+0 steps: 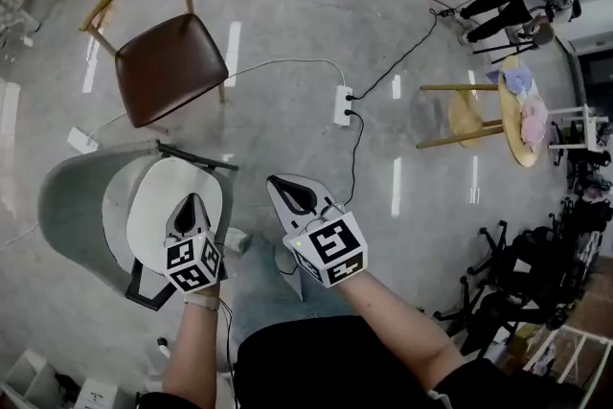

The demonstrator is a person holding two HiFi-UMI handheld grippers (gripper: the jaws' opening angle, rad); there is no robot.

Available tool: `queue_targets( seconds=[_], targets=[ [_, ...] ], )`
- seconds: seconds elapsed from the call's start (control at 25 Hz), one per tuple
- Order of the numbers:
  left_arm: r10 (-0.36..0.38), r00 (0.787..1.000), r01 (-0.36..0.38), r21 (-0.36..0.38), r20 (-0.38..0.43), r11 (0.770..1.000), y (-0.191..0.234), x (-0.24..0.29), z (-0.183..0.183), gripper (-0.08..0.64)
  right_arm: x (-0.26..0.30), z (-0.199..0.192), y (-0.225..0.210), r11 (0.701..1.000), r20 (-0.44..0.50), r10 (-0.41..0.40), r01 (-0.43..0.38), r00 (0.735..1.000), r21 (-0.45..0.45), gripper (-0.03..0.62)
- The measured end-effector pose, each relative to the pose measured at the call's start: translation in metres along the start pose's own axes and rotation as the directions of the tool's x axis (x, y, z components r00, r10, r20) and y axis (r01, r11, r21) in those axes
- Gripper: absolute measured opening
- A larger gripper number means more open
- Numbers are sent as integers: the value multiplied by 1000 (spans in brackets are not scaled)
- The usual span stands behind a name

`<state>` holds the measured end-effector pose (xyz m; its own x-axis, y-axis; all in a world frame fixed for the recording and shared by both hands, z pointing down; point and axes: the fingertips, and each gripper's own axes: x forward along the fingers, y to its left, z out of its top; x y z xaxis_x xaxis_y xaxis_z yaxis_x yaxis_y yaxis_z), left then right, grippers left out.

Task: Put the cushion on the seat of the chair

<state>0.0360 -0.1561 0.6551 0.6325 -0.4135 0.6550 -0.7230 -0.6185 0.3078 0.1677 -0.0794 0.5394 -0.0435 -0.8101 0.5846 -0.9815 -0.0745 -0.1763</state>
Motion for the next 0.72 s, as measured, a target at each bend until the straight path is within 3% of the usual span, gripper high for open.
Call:
queue_targets(
  seconds=[0.24,0.4,0.72],
  targets=[
    [-183,983,182,133,-4,974,-102,15,39,12,-55,6,-66,988,76,-132,125,988,92,8],
    [-252,968,247,191,1,950,-164,11,65,12,-93,15,-98,977,96,-179,166,979,133,8],
    [-388,921,364,317,16,876,-267,-12,101,12,-158,38,-141,954,193,-270,235,943,185,8]
  ],
)
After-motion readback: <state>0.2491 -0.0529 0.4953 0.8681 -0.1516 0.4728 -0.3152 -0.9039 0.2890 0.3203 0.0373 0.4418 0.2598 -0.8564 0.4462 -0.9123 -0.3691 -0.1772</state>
